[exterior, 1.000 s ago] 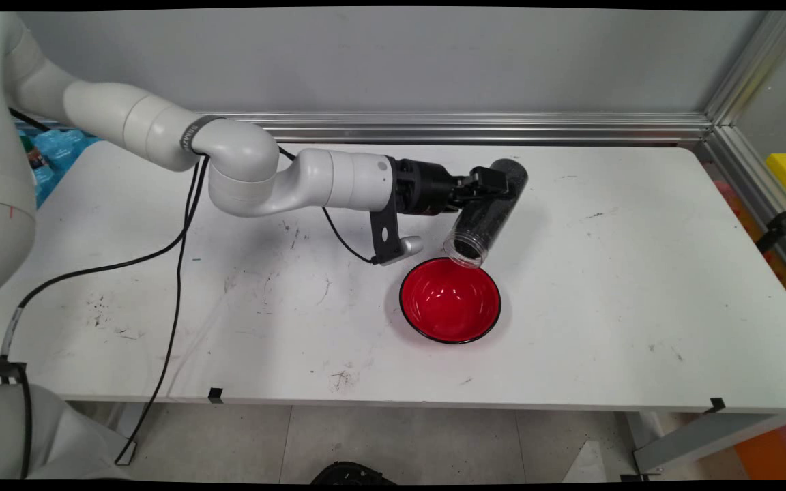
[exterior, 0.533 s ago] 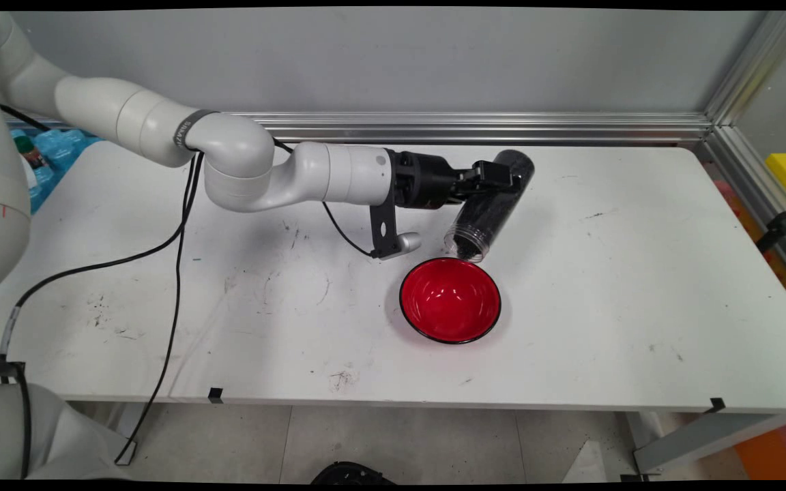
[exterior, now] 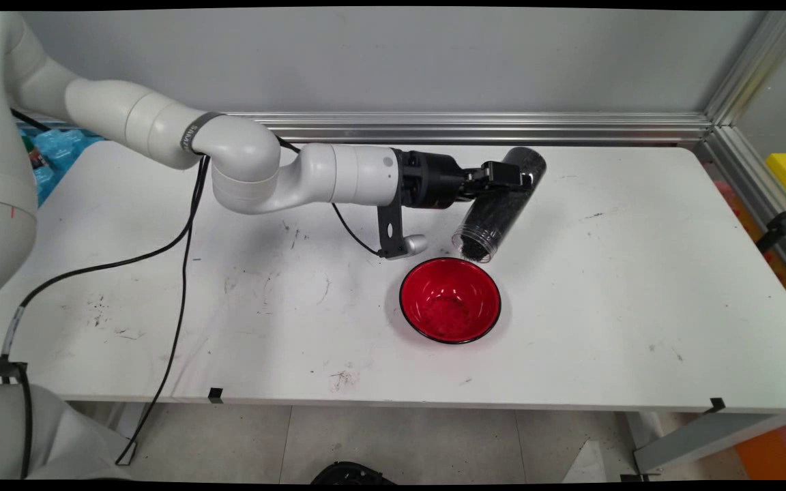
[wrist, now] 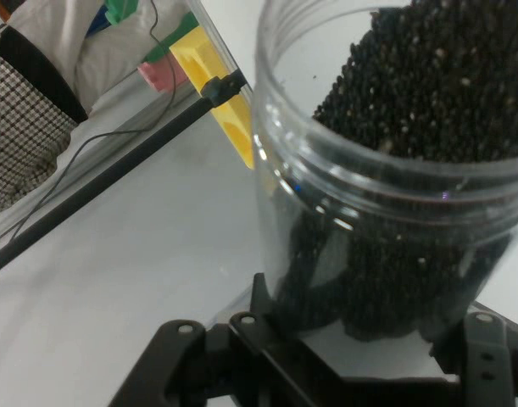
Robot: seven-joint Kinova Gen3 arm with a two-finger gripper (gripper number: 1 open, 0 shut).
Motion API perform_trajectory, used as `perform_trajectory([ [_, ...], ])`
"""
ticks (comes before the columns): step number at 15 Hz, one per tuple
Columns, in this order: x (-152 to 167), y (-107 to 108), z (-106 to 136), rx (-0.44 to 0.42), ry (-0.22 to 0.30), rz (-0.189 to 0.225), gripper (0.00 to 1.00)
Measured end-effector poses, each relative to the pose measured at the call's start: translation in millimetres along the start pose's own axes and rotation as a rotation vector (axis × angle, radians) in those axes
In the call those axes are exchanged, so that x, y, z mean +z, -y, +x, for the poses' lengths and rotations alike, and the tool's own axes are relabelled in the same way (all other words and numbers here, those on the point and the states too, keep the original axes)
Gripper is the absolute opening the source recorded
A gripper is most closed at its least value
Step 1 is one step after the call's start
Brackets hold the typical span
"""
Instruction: Pour the black seasoning powder in the red bowl
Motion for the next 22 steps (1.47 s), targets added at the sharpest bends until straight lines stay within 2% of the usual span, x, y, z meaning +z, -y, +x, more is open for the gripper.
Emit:
perform_trajectory([
  [8,7.0,-1.9,4.6,0.025,0.001,0.018,0.00],
  [22,7.2,-15.9,16.5,0.064,-0.025,0.014,0.00],
])
